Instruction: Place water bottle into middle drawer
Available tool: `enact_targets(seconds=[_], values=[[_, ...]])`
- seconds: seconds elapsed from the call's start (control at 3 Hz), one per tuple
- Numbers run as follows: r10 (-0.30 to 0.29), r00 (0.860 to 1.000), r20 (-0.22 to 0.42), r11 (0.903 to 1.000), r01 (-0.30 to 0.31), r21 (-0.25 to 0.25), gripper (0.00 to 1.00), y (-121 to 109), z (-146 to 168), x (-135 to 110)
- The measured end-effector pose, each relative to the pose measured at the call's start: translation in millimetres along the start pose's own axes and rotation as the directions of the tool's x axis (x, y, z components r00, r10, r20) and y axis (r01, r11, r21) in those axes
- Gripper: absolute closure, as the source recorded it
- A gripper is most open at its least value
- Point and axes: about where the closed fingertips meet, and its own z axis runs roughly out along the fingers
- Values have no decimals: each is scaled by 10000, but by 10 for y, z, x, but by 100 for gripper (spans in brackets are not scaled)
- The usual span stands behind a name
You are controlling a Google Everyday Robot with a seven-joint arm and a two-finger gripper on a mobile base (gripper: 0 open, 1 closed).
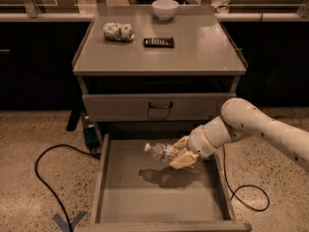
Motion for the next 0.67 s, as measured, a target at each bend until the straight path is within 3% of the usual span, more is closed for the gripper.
enact_targets(seconds=[0.33,0.67], values=[[414,9991,21,9990,-414,172,100,42,253,246],[1299,9911,-272,9897,-1280,637,100,100,680,666]])
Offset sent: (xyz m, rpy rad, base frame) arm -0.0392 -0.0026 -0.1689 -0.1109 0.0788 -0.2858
